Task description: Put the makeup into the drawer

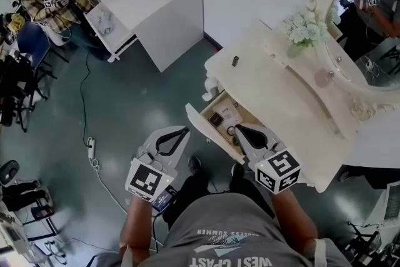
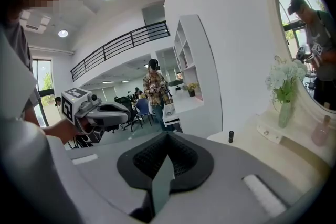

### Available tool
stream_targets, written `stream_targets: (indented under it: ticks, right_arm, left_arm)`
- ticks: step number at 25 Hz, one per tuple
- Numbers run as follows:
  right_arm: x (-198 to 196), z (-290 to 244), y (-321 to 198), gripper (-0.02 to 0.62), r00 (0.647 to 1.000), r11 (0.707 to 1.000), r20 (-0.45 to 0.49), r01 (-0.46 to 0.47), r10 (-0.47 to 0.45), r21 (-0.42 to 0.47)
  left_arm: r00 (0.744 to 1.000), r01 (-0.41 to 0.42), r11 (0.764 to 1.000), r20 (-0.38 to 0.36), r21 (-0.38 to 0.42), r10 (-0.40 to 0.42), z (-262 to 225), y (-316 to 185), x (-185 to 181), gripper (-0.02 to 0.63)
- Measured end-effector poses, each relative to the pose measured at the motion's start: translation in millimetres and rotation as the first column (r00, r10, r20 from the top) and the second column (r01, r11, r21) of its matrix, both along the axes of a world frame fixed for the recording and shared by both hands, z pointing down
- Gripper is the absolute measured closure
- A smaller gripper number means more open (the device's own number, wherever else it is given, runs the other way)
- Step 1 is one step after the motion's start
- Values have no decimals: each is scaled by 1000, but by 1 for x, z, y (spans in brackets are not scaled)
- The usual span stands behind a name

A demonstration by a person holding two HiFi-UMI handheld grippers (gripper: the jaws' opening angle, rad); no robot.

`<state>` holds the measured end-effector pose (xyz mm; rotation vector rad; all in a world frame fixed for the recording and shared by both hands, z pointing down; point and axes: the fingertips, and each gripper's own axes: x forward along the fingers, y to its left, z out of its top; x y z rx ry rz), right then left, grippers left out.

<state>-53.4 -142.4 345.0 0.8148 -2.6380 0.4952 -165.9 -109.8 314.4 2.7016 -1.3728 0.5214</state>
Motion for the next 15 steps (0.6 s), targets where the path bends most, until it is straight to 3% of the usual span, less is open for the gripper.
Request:
stream_targets:
  ticks: [15]
  right_arm:
    - [2, 44, -48, 594, 995, 997, -60, -76, 75, -20]
  left_arm:
    - [998, 64, 992, -6, -108, -65, 54, -10, -42, 603]
